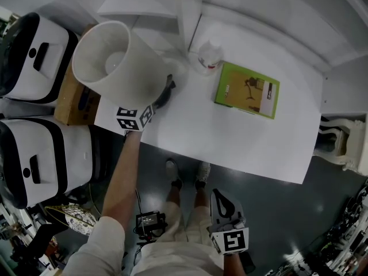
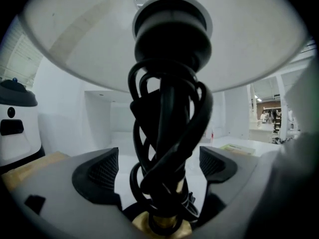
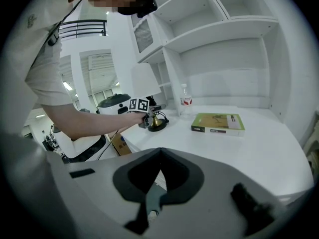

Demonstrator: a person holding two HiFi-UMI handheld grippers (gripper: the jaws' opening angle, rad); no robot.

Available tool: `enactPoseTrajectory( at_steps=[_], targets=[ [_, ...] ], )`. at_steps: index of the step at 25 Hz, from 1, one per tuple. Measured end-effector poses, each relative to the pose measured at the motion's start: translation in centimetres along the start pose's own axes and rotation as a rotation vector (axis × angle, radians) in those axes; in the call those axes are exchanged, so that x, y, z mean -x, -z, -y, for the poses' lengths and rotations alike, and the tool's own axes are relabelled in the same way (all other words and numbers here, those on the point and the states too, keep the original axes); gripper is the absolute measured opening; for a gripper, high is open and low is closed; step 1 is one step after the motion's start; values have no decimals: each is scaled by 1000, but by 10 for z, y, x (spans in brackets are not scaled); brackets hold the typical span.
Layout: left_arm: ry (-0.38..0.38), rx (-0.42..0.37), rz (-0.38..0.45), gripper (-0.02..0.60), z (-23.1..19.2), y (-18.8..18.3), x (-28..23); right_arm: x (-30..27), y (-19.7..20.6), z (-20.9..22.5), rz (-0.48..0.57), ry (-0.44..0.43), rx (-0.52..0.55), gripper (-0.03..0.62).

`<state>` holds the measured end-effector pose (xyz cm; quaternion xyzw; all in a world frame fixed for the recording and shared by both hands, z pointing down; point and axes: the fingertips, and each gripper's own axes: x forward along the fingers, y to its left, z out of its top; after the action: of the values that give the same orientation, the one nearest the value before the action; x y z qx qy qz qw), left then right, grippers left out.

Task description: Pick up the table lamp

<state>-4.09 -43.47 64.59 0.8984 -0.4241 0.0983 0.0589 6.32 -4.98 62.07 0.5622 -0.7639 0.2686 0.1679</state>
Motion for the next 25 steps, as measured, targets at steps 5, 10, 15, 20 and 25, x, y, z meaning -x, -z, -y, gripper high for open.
enactPoseTrajectory(
  at_steps=[5, 10, 15, 20, 25],
  targets=[
    [1, -24, 13, 308, 3, -4, -4, 3, 2, 4, -5, 8, -3, 11],
    [10, 34, 21, 126, 4, -4, -4, 7, -1, 6, 7, 13, -5, 11],
    [19, 31, 17, 51, 3, -3, -4, 11, 1, 8, 9, 18, -5, 11],
    [7, 33, -21, 35, 3, -4, -6, 14, -1, 10, 13, 24, -5, 11],
    [1, 87, -99, 32, 8, -3, 1, 20, -8, 13, 32, 34, 1, 11]
  ],
)
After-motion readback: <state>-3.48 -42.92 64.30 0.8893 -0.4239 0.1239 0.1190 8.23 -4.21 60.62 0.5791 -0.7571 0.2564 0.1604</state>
